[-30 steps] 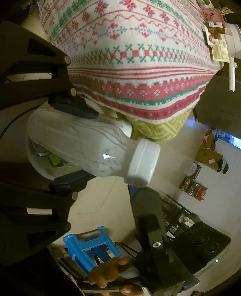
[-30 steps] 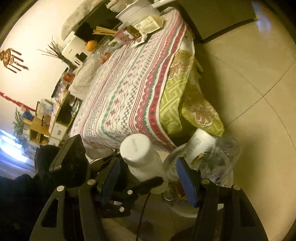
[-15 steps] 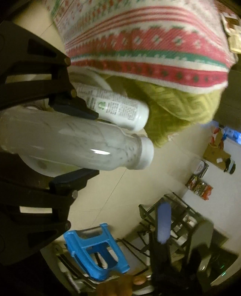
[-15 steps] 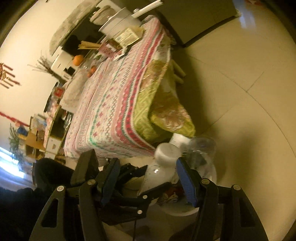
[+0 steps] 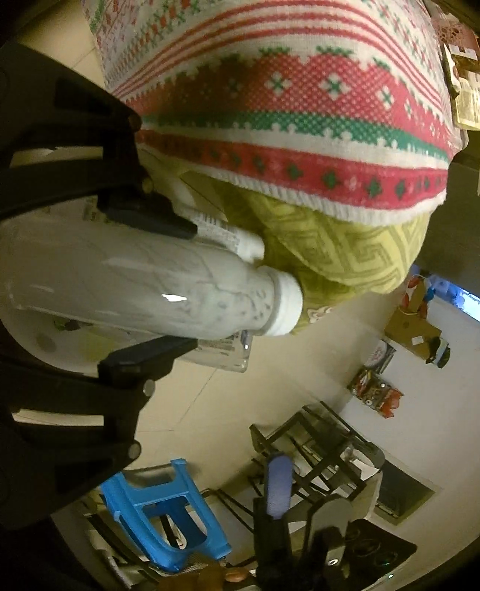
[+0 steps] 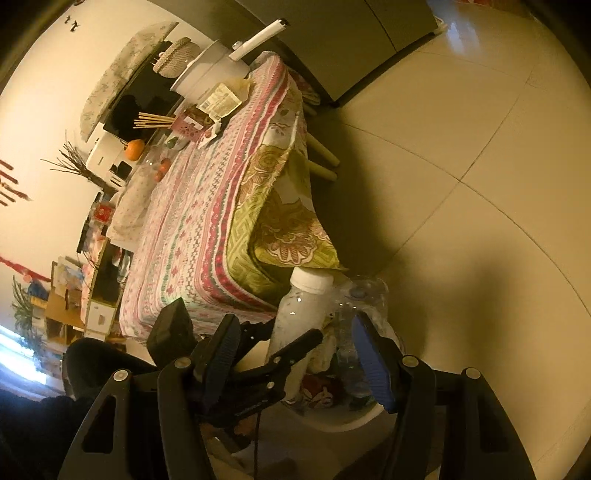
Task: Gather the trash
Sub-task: 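Lower the milky bottle into the bin and open the left tool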
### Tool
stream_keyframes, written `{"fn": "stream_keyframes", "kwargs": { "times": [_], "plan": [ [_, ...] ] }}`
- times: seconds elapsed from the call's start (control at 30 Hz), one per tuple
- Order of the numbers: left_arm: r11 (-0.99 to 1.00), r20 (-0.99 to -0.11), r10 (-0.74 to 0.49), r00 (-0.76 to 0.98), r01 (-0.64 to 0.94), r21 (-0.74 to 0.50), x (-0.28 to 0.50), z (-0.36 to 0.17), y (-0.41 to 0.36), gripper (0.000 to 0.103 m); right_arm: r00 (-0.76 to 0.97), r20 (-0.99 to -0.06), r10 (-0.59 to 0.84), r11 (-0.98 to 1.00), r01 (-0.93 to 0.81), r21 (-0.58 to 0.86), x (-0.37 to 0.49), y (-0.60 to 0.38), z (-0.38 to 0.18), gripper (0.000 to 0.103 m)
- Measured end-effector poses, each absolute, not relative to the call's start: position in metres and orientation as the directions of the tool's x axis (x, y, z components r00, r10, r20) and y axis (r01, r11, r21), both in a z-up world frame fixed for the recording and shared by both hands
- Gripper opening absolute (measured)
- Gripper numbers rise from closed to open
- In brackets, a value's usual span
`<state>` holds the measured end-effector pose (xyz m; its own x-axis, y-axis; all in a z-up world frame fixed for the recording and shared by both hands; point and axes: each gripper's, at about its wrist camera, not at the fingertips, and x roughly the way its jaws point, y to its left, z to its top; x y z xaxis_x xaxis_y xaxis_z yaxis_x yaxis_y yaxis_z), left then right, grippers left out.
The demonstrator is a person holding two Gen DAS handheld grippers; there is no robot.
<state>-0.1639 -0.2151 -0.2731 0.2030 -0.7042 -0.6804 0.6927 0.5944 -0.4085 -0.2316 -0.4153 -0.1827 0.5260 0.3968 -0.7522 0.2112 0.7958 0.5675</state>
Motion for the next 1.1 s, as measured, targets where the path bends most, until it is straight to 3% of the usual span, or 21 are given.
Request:
{"fn": "stream_keyframes", "kwargs": {
  "times": [0.27, 0.57, 0.63, 0.93, 1.1],
  "plan": [
    [0.583, -0.719, -0.678, 0.155, 0.708, -0.397, -0.159, -0.262, -0.214, 0.055, 0.535, -0.747, 0.395, 0.793, 0.212, 0.571, -0.230, -0.417, -0.181, 0.064],
    [0.564, -0.833, -0.552, 0.025, 0.747, -0.352, -0.151, -0.245, -0.194, 0.054, 0.545, -0.736, 0.401, 0.788, 0.204, 0.581, -0.227, -0.416, -0.178, 0.064],
    [0.562, -0.857, -0.515, -0.024, 0.745, -0.359, -0.151, -0.252, -0.194, 0.045, 0.546, -0.735, 0.403, 0.789, 0.200, 0.581, -0.225, -0.416, -0.178, 0.064],
    [0.573, -0.847, -0.516, -0.128, 0.683, -0.453, -0.155, -0.269, -0.202, 0.040, 0.552, -0.735, 0.394, 0.787, 0.211, 0.580, -0.228, -0.417, -0.177, 0.064],
    [0.560, -0.869, -0.484, -0.103, 0.726, -0.399, -0.163, -0.267, -0.208, 0.039, 0.558, -0.736, 0.383, 0.779, 0.233, 0.582, -0.232, -0.422, -0.179, 0.064]
  ]
}}
